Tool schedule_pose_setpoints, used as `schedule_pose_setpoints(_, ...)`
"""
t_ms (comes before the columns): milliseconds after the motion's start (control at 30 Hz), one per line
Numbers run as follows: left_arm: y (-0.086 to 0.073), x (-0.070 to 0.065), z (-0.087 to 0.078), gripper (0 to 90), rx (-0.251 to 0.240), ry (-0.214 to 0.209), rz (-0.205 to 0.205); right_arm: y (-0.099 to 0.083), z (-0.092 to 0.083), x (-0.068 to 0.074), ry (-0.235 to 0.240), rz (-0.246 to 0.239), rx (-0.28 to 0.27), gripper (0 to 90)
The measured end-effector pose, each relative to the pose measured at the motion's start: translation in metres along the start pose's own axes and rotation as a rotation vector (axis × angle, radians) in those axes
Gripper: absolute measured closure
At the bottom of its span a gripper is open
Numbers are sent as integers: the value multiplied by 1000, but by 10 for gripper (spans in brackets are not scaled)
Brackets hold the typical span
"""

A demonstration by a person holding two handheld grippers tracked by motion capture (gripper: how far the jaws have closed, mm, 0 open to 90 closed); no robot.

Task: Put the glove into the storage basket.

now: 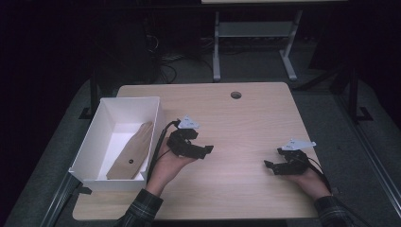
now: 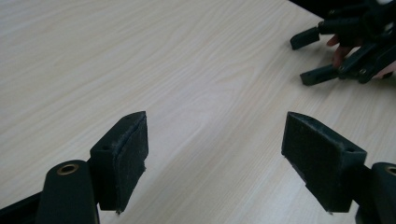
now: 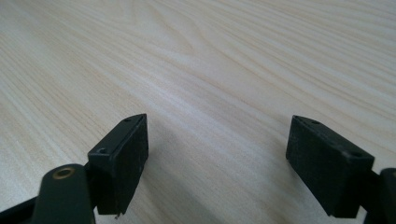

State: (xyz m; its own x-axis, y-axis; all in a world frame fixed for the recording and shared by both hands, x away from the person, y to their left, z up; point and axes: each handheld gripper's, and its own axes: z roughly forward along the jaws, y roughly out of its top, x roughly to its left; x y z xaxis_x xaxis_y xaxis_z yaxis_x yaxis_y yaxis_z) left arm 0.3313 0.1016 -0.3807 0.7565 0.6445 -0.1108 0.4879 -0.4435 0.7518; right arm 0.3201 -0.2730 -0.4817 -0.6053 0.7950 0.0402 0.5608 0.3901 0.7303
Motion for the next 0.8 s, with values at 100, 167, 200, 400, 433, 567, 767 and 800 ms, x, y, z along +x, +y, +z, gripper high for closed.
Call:
schedule_pose_setpoints(100, -10, -4, 9, 228, 16, -2, 8, 0, 0, 0, 0, 0, 1, 207)
schedule_pose_setpoints(167, -18, -6, 16, 228, 30, -12, 9, 0, 0, 0, 0, -1, 1, 207)
schedule_pose_setpoints(200, -25, -7, 22, 228, 40, -11, 17, 0, 0, 0, 0, -1, 1, 207)
schedule_pose_setpoints(400, -41, -10, 40, 227, 90, -11, 20, 0, 0, 0, -1, 0, -1, 207)
schedule_pose_setpoints(433, -41, -10, 40, 227, 90, -11, 20, 0, 0, 0, -1, 0, -1, 207)
schedule_pose_setpoints(567, -50, -10, 49, 228, 114, -3, 32, 0, 0, 0, -1, 0, -1, 208)
schedule_pose_setpoints(767, -58, -13, 58, 227, 151, 0, 47, 0, 0, 1, 3, 1, 1, 206)
schedule_pose_setpoints(800, -59, -14, 59, 227, 150, 0, 47, 0, 0, 1, 3, 1, 1, 206)
